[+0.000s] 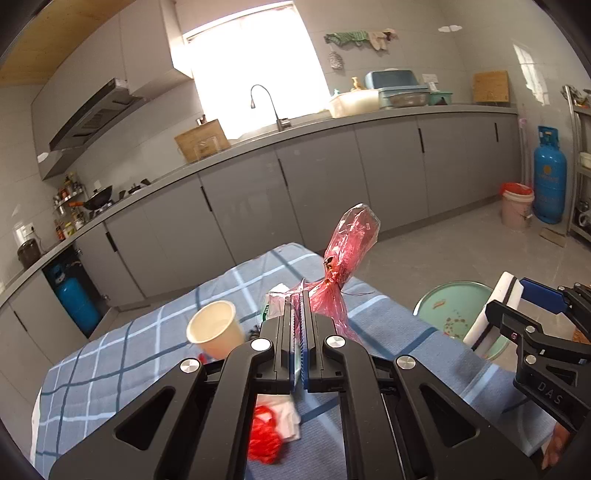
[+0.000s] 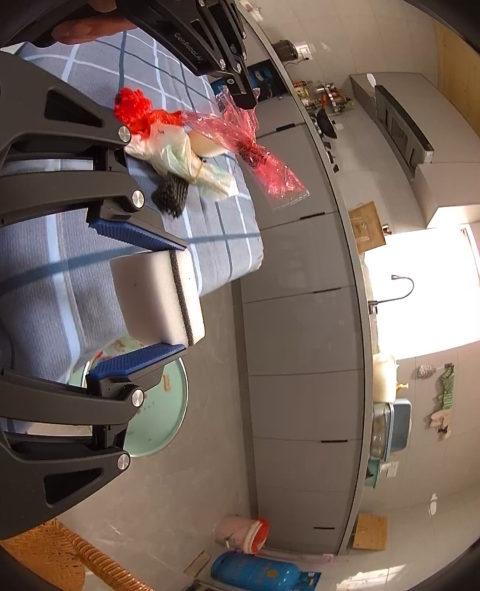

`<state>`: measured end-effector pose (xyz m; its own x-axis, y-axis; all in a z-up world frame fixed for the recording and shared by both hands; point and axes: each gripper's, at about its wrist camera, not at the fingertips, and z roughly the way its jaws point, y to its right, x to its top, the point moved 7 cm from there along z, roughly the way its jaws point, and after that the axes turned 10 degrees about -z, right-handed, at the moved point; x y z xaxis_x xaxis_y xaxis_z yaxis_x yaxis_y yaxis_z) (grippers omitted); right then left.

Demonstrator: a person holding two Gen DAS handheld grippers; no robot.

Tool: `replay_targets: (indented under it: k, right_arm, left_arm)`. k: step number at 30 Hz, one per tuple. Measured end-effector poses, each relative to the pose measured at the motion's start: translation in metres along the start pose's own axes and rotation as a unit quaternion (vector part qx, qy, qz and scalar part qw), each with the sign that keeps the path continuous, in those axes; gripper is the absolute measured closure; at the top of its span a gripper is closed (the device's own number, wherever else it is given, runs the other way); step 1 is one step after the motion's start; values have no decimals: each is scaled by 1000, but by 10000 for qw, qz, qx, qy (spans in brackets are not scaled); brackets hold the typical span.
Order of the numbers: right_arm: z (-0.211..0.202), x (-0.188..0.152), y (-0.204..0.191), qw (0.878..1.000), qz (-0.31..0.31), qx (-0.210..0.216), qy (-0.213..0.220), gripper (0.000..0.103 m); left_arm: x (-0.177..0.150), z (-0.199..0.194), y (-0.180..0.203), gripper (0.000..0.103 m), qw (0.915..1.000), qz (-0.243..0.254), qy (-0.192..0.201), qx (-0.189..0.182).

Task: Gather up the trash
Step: 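Carry the pink bag with the left gripper while the right carries the sponge to the teal basin, then open both grippers over the teal basin to drop the bag and sponge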

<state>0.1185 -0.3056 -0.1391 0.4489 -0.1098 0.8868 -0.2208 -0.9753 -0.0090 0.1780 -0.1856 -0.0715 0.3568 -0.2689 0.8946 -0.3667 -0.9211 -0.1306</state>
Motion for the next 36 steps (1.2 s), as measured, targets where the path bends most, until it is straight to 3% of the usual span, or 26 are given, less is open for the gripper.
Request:
replay_targets:
  k: [17,36]
  right_arm:
    - [39,-7,91,9979,283,-519,-261,51]
    - [118,-39,150,9933,345,-660,-879,47]
  left_arm:
    - [10,56,93,99,9968,488,-213,-601]
    - [-9,123,168,99,9881,849,-778,-1023]
